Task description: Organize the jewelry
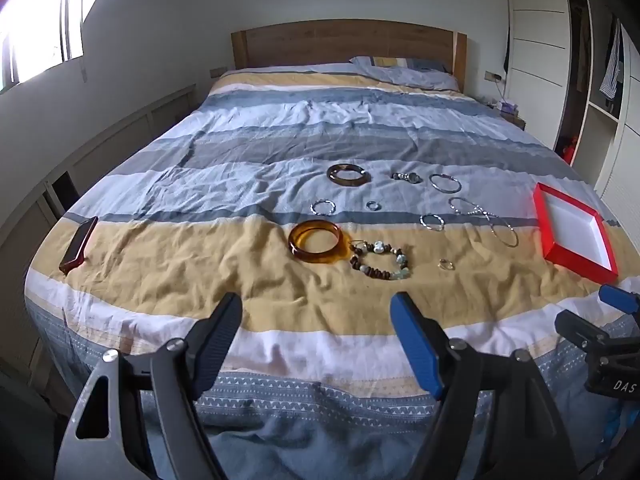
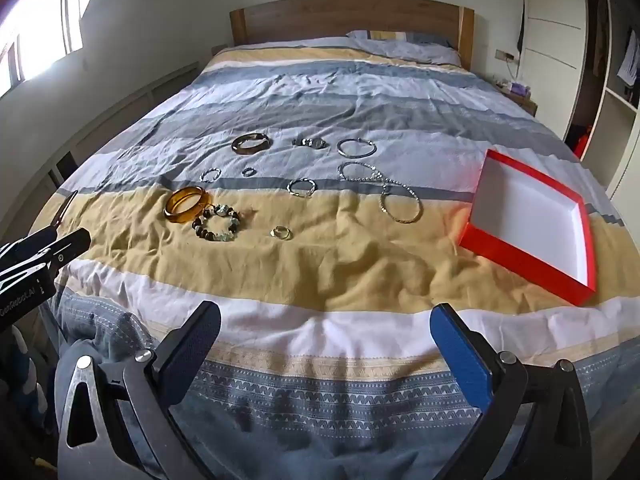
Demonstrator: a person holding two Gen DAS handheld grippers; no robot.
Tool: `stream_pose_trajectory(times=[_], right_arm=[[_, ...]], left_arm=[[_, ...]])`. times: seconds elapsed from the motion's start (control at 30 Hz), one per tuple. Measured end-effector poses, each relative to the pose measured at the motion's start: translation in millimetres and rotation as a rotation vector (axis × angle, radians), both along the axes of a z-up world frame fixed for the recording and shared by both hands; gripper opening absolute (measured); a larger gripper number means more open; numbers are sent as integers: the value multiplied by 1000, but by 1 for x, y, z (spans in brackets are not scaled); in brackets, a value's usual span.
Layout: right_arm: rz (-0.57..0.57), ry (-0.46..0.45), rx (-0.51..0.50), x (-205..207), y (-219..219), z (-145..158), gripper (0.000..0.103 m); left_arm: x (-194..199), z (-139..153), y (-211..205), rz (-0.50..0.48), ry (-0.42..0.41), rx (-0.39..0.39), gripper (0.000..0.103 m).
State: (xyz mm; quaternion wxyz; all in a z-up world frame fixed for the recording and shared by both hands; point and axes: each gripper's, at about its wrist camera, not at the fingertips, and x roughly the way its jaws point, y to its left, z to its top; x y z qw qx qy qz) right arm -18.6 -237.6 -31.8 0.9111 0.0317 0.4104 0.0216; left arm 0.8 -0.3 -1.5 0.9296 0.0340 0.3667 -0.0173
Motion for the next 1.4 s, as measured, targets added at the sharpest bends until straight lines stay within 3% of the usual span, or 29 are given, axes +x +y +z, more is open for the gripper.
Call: stream_pose_trajectory(times=[0.13,0.33,1.4], right_arm=[[5,-3,-3,-5,5,-1,102],[-6,-13,-16,-11,-6,22,102],[-65,-18,-43,-9,-7,-1,102]], left_arm=[[-7,7,1,-2,-11,11,75],[-21,15,8,-19,-10,7,75],[-6,-12,-8,-39,30,33,75]])
